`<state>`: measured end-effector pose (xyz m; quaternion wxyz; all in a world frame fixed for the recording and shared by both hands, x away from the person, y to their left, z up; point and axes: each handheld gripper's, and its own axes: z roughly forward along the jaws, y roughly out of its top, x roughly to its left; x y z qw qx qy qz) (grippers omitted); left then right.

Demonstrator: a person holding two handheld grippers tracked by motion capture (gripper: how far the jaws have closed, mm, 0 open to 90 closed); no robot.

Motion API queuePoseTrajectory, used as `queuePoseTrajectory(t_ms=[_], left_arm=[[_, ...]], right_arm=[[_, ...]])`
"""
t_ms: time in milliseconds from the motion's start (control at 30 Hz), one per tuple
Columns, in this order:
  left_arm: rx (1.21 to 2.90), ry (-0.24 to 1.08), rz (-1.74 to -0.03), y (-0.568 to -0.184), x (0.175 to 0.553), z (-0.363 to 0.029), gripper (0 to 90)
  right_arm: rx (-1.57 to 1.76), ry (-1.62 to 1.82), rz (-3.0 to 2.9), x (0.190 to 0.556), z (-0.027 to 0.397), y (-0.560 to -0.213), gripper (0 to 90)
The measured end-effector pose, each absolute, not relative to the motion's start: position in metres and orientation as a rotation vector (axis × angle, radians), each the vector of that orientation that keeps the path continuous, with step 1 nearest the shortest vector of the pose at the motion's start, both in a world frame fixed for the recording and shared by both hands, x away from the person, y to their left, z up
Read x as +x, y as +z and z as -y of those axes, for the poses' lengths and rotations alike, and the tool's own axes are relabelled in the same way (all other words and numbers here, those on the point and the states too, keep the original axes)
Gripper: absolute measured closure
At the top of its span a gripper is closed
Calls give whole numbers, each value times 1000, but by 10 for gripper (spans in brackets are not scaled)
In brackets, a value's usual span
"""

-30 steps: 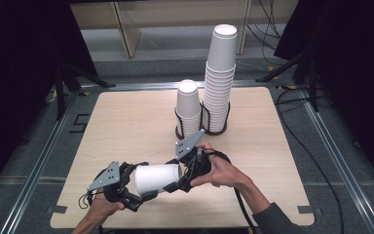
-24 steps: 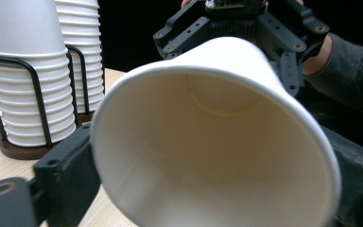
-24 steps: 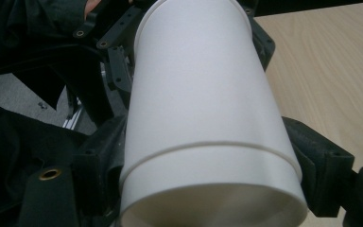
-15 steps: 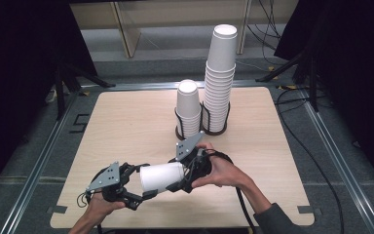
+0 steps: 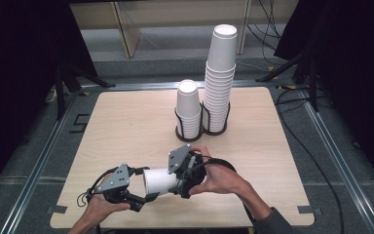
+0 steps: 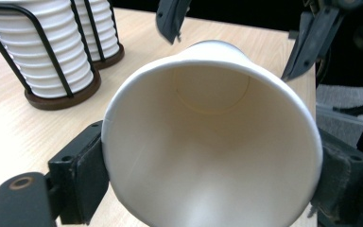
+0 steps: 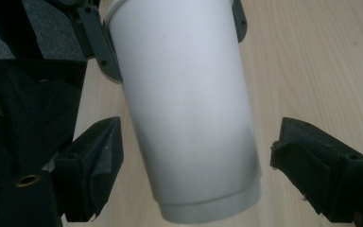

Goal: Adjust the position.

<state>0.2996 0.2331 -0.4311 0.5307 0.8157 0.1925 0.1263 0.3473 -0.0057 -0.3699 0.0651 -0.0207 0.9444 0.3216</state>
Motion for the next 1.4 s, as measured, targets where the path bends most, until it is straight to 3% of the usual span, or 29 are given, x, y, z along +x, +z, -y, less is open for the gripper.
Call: queuePoseTrajectory(t_ms=[700,1333,1367,1400], left_arm=[[2089,307,-383,-428,291,-221,123],[1875,325,-418,-428,296,-235,94],[1862,336,-416,-428,296,-237,163],[1843,339,-432,-427,295,-239,163]], right_arm=[[-244,806,-2916,344,-20,-406,201],[-164,971,-2942,354,-4,-407,218],[-111,965,-2926,359,1,-406,218],[-111,965,-2926,359,1,-406,218]])
